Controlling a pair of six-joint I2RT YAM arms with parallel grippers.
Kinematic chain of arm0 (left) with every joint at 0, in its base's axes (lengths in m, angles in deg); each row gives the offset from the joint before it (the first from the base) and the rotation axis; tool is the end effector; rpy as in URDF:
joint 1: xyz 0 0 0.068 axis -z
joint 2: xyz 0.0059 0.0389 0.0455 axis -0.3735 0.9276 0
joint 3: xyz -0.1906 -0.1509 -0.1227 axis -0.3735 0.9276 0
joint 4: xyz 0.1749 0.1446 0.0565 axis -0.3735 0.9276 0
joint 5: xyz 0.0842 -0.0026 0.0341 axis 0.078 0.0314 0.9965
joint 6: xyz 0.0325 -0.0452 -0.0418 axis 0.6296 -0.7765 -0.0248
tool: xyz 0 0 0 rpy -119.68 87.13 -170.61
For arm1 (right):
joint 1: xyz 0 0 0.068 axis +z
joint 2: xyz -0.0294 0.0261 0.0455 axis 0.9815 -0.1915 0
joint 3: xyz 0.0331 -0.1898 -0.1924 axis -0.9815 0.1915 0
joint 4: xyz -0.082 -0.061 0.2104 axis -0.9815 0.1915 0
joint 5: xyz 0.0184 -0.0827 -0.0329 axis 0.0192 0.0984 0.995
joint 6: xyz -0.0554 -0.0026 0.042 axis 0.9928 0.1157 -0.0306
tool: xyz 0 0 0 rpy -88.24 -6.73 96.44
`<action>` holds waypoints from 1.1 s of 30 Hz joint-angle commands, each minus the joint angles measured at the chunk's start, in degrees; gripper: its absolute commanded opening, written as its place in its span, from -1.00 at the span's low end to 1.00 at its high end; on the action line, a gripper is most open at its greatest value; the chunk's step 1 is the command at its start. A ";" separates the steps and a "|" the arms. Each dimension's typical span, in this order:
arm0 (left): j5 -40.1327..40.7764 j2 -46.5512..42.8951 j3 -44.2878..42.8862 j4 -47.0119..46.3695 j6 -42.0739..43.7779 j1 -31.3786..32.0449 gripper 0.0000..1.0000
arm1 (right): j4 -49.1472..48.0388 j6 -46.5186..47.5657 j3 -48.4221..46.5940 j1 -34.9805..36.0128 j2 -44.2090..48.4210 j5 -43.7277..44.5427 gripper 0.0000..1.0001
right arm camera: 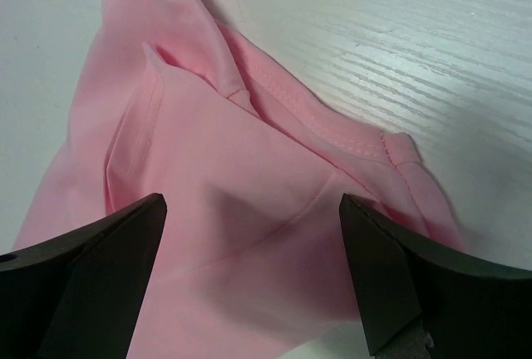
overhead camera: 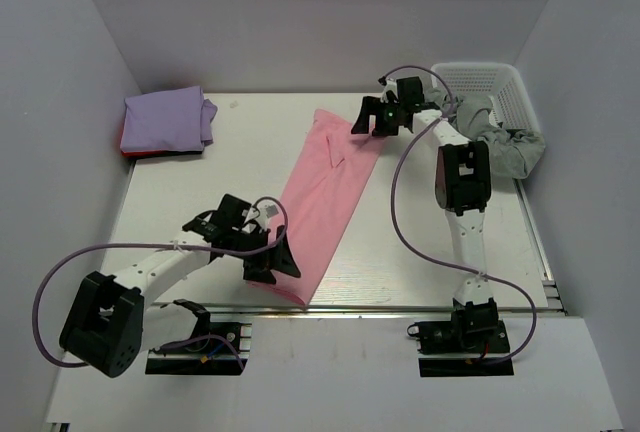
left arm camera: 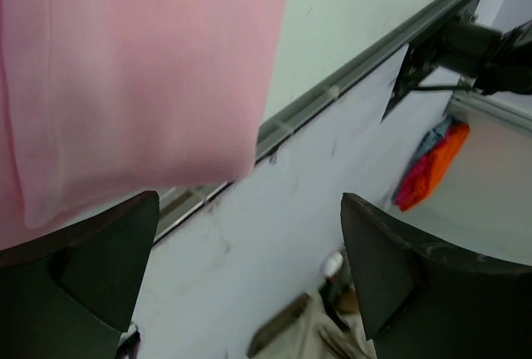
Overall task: Fold and stack the t-shirts
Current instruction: Rotate the tshirt 90 degrees
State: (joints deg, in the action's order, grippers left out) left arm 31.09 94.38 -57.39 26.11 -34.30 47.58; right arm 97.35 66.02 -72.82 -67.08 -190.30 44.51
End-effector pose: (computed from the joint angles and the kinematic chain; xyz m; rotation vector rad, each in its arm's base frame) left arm 0.1332 -0.1057 0.1626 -0.0493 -2.8659 1.2237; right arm 0.5301 0.1383 0.1599 -0.2613 2.2815 0.7662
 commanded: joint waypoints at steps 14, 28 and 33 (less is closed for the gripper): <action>37.18 4.55 -17.43 0.41 1.52 -1.21 0.99 | 1.42 7.11 22.54 8.33 22.01 -1.36 0.81; 45.54 -5.71 -11.82 -0.03 -2.53 -4.99 0.99 | 1.33 4.65 16.85 13.43 13.23 0.13 0.81; 45.01 -9.41 -8.38 -0.03 -4.29 -4.99 0.99 | -2.35 4.30 16.23 15.10 13.31 -0.40 0.81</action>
State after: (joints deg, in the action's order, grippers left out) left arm 75.13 86.60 -66.75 26.15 -36.72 42.73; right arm 98.29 70.74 -53.98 -53.58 -176.94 44.94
